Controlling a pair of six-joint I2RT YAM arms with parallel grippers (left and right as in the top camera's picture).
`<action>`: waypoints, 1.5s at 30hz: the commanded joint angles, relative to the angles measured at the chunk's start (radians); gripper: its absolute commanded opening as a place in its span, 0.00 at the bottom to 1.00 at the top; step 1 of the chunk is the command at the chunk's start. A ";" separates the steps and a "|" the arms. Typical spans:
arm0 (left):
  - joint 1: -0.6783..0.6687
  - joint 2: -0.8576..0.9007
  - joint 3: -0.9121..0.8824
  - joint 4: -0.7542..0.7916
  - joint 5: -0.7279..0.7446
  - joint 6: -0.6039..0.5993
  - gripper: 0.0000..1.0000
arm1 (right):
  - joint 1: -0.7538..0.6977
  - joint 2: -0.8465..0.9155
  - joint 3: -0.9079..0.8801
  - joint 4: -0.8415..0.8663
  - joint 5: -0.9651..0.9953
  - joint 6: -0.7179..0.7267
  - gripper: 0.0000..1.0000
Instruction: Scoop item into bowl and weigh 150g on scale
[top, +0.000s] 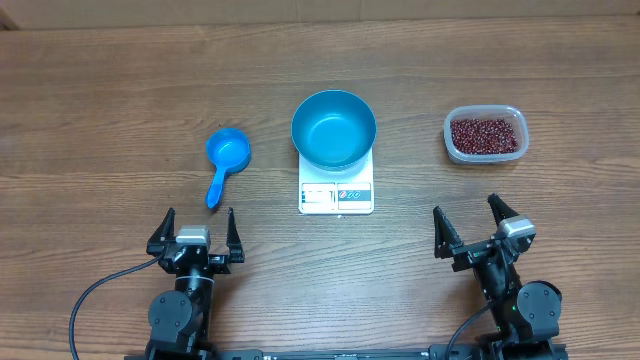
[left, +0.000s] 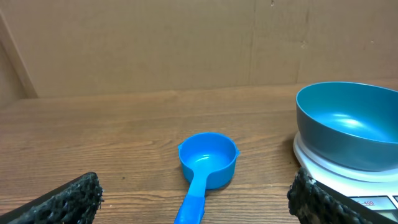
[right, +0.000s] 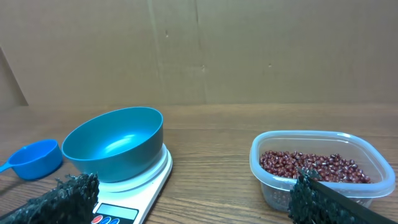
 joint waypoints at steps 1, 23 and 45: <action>0.006 -0.008 -0.003 0.000 0.012 0.015 1.00 | -0.006 -0.009 -0.011 0.004 0.005 -0.004 1.00; 0.006 -0.008 -0.003 0.000 0.012 0.016 1.00 | -0.006 -0.009 -0.011 0.004 0.005 -0.004 1.00; 0.006 -0.008 0.049 0.006 0.039 0.019 0.99 | -0.006 -0.009 -0.011 0.004 0.006 -0.004 1.00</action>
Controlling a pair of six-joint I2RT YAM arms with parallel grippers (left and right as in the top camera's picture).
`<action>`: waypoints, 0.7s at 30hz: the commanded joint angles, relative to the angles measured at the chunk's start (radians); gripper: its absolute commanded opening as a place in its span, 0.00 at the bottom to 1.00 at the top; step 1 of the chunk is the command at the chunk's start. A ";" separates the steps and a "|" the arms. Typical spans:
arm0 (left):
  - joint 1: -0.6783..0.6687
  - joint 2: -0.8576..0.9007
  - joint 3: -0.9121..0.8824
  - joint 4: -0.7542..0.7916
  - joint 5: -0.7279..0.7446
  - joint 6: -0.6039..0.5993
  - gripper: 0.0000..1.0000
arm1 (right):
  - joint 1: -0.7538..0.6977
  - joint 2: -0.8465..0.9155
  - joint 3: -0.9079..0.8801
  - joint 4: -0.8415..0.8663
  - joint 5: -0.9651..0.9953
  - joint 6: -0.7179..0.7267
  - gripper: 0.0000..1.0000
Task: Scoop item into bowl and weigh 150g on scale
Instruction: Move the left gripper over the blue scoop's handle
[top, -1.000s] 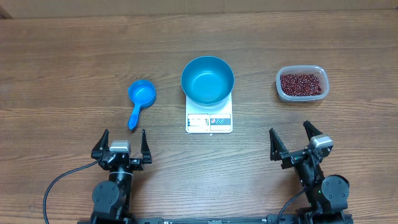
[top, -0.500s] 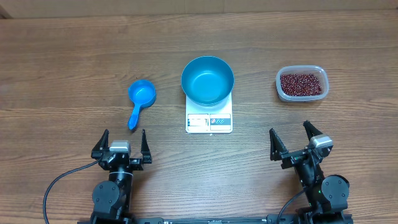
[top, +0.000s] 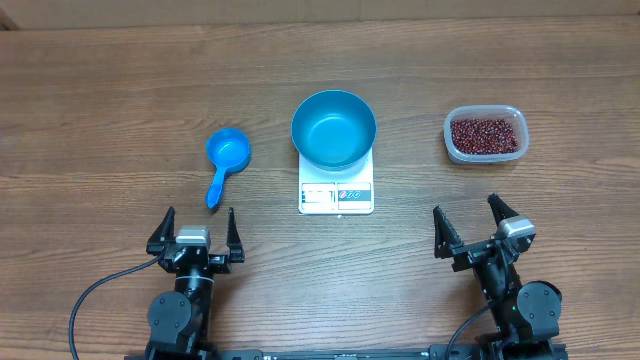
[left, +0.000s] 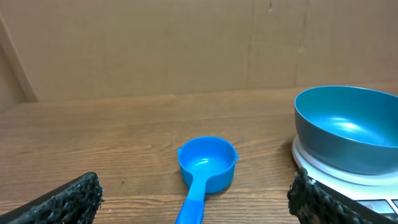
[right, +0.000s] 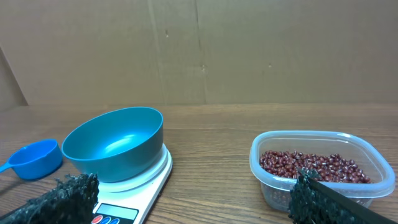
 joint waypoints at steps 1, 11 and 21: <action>0.006 -0.008 0.070 -0.024 0.031 0.016 1.00 | -0.006 -0.009 -0.011 0.003 0.006 -0.004 1.00; 0.006 0.107 0.524 -0.335 0.037 -0.011 0.99 | -0.006 -0.009 -0.011 0.003 0.005 -0.004 1.00; 0.005 0.578 1.080 -0.679 0.125 -0.029 1.00 | -0.006 -0.009 -0.011 0.003 0.006 -0.004 1.00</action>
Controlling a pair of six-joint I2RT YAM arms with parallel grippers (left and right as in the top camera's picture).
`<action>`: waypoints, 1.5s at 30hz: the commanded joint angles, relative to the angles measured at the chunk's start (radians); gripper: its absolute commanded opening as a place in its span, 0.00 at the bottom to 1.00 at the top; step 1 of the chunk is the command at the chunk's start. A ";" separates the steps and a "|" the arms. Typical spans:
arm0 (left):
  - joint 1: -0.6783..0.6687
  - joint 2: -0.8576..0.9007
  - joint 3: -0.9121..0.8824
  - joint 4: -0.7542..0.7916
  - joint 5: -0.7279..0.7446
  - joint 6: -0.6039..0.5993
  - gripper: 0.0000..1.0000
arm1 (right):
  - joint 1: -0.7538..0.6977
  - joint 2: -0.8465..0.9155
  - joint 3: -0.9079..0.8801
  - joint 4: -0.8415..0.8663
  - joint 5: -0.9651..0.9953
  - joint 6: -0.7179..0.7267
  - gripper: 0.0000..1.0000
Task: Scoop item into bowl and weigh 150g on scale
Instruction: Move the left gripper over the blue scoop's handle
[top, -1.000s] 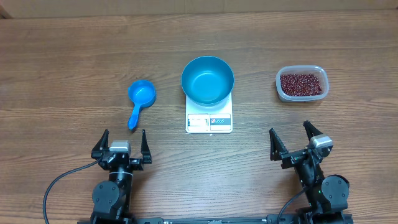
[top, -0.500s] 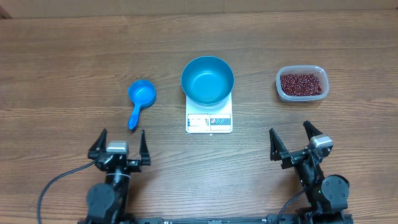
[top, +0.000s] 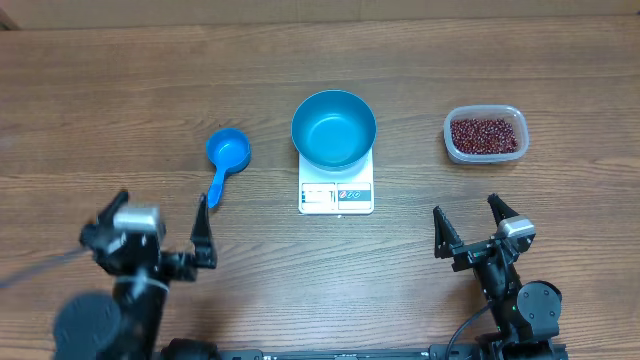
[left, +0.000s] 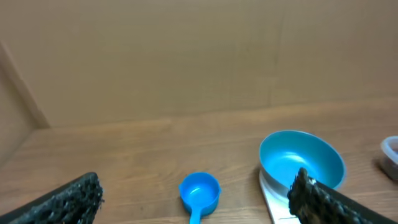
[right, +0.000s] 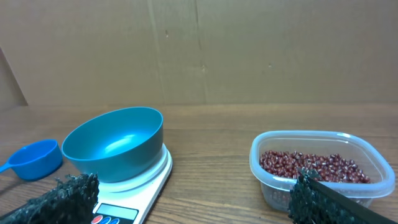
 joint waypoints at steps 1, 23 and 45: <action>0.005 0.183 0.193 -0.094 0.071 -0.016 0.99 | -0.006 -0.009 -0.011 0.004 0.005 -0.004 1.00; 0.006 0.937 0.502 -0.367 0.076 -0.013 0.99 | -0.006 -0.009 -0.011 0.004 0.005 -0.004 1.00; 0.052 1.242 0.501 -0.455 -0.149 -0.198 0.13 | -0.006 -0.009 -0.011 0.004 0.005 -0.004 1.00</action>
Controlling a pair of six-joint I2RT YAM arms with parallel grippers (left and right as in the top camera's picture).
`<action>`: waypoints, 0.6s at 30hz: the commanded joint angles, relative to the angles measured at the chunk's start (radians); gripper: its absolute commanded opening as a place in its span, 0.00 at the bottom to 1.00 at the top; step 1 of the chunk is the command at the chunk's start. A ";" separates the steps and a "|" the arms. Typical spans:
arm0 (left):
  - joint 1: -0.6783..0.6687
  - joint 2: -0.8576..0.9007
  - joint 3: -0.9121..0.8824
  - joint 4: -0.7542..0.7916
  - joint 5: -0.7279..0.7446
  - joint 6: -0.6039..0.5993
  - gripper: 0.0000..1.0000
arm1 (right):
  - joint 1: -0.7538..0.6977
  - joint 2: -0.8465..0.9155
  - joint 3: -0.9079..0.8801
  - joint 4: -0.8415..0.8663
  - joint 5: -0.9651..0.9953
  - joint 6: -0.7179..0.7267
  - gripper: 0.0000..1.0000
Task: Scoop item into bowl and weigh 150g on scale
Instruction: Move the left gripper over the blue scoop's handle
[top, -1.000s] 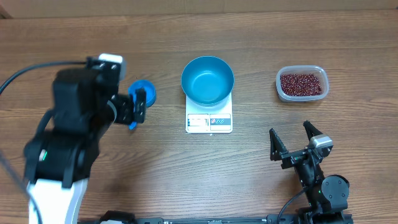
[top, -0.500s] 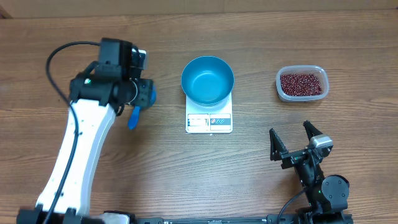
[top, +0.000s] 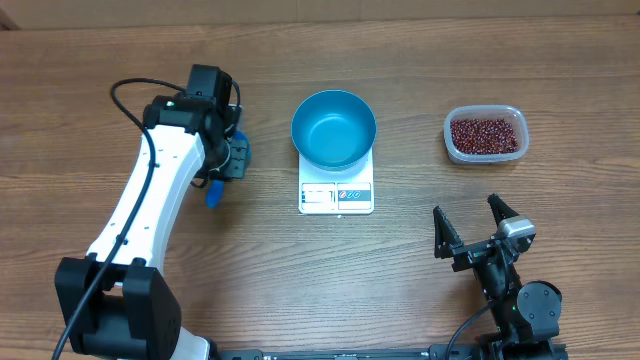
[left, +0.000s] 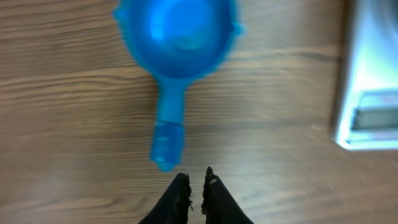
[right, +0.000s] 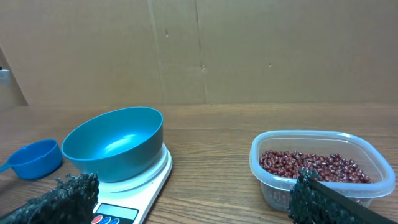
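The blue scoop lies on the table left of the scale, its handle pointing toward the front edge. My left gripper hangs over the handle's end, pointing down, shut with nothing between its fingers. In the overhead view the left wrist covers most of the scoop. The empty blue bowl stands on the white scale. A clear tub of red beans sits at the right. My right gripper rests open near the front edge, facing bowl and tub.
The brown wooden table has a cardboard wall behind it. The scale's edge and display show at the right of the left wrist view, close to the scoop.
My left arm has gone from near the front edge to above the scoop, now pointing straight down. Its jaws, wide open then, are shut. The right arm is unmoved.
Both grippers first rested open at the front edge, the scoop, bowl on scale and bean tub beyond them. The left gripper then stood raised and further left, still open. Now it is over the scoop handle, shut on nothing. The objects have stayed put.
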 joint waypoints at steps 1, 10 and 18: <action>0.049 0.006 0.019 0.013 -0.167 -0.144 0.13 | -0.006 -0.009 -0.011 0.003 0.005 -0.004 1.00; 0.158 0.122 -0.061 0.051 -0.167 -0.234 0.13 | -0.006 -0.009 -0.011 0.003 0.006 -0.004 1.00; 0.180 0.238 -0.073 0.031 -0.018 -0.206 0.13 | -0.006 -0.009 -0.011 0.004 0.005 -0.004 1.00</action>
